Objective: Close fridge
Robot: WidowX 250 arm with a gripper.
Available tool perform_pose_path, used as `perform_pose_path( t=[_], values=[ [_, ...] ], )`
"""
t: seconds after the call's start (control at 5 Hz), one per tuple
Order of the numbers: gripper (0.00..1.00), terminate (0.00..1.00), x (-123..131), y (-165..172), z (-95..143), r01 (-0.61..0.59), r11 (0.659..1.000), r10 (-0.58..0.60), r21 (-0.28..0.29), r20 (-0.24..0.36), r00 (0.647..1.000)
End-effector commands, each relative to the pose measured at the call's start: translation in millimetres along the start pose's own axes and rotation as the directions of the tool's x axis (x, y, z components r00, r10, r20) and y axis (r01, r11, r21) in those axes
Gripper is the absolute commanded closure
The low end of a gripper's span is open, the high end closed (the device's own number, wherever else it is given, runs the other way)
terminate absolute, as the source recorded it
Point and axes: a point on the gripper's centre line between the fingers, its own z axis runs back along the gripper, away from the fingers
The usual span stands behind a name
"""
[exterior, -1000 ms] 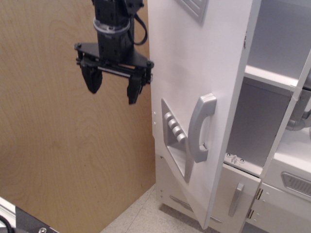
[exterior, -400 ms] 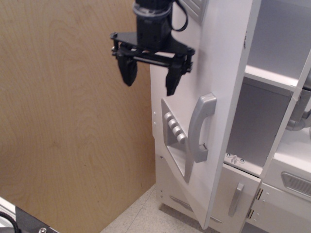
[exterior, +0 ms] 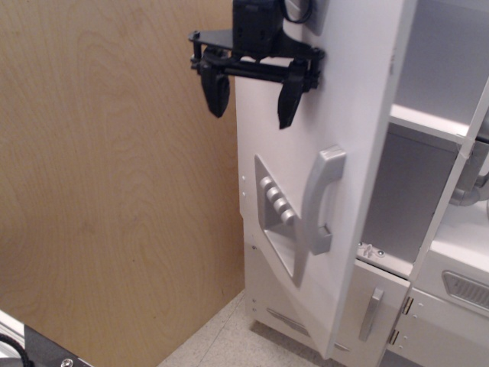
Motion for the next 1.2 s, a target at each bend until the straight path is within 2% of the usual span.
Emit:
perform_pose_path(
  t=[0.0,0.4,1.0],
  values=[
    [0.00,0.00,23,-20,15,-0.025,0.999,0.026,-0.034,0.036,0.999],
    [0.00,0.00,46,-34,20,-0.077,0.995,0.080,-0.058,0.046,0.996],
    [0.00,0.00,65,-45,29,-0.123,0.988,0.126,-0.089,0.038,0.991]
  ],
)
